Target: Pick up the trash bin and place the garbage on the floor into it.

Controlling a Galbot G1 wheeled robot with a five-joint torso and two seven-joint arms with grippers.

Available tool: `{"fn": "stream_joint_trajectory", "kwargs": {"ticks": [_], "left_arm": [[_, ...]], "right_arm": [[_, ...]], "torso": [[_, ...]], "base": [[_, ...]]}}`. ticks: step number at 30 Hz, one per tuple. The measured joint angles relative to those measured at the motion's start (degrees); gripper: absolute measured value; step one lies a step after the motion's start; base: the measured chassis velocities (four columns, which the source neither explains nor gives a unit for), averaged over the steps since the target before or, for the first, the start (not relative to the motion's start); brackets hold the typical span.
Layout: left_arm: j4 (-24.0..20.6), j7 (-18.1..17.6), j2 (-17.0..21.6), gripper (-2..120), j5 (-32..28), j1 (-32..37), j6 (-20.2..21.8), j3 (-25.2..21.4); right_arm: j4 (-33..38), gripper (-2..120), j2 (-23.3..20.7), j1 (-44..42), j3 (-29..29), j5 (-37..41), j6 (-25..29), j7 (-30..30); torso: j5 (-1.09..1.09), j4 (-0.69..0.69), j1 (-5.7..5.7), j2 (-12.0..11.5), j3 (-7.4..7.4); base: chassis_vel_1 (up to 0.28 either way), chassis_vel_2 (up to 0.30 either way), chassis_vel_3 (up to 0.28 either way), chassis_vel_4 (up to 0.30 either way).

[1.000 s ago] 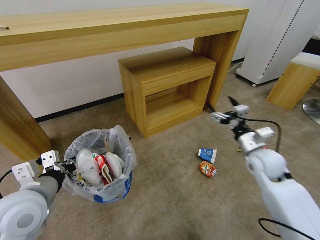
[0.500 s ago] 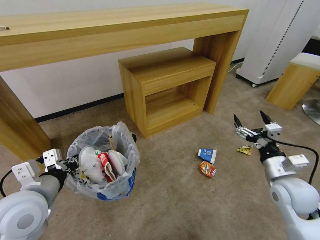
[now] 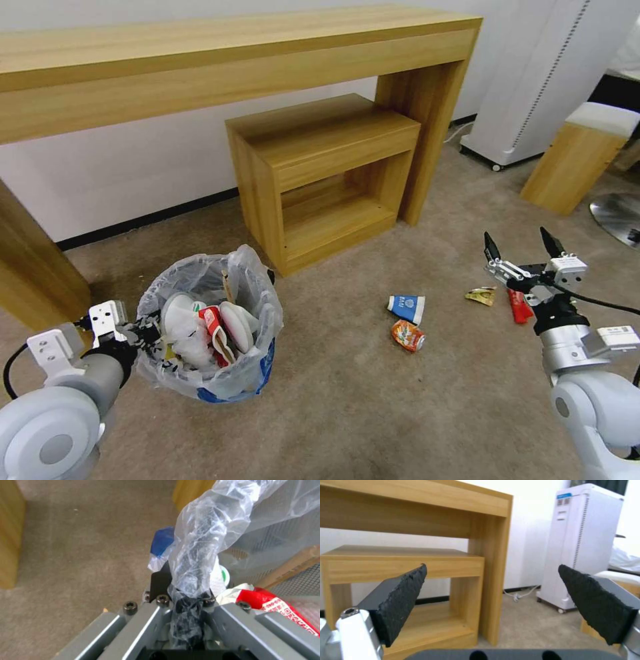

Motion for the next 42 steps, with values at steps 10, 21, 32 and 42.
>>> {"fn": "stream_joint_trajectory", "kwargs": {"ticks": [10, 21, 32, 42], "left_arm": [[0.13, 0.3, 0.0, 1, 0.06, 0.27, -0.05, -0.08], [0.3, 1.39, -0.01, 1, 0.73, 0.3, -0.24, 0.14], [-0.03, 1.55, 0.25, 1, 0.56, 0.61, -0.9, -0.12], [-0.1, 1.54, 0.08, 1, 0.56, 0.81, -0.9, -0.07]], "right_arm": [[-0.55, 100, 0.22, 0.41, -0.98, 0.11, 0.26, -0.3], [-0.94, 100, 0.33, 0.35, -0.92, 0.11, 1.11, -0.7], [-0.67, 100, 1.65, 0.31, -1.52, -0.34, -0.22, 1.24], [-0.8, 100, 1.6, 0.25, -1.86, -0.31, 0.7, 0.76]], "torso": [[0.0, 0.0, 0.0, 0.0, 0.0], [0.0, -0.02, 0.0, 0.0, 0.0], [0.0, 0.0, 0.0, 0.0, 0.0], [0.0, 0.0, 0.0, 0.0, -0.01]], "base": [[-0.086, -0.084, -0.076, -0.083], [-0.122, -0.117, -0.113, -0.118], [-0.029, -0.031, -0.029, -0.029], [-0.014, 0.011, 0.01, -0.013]]}}
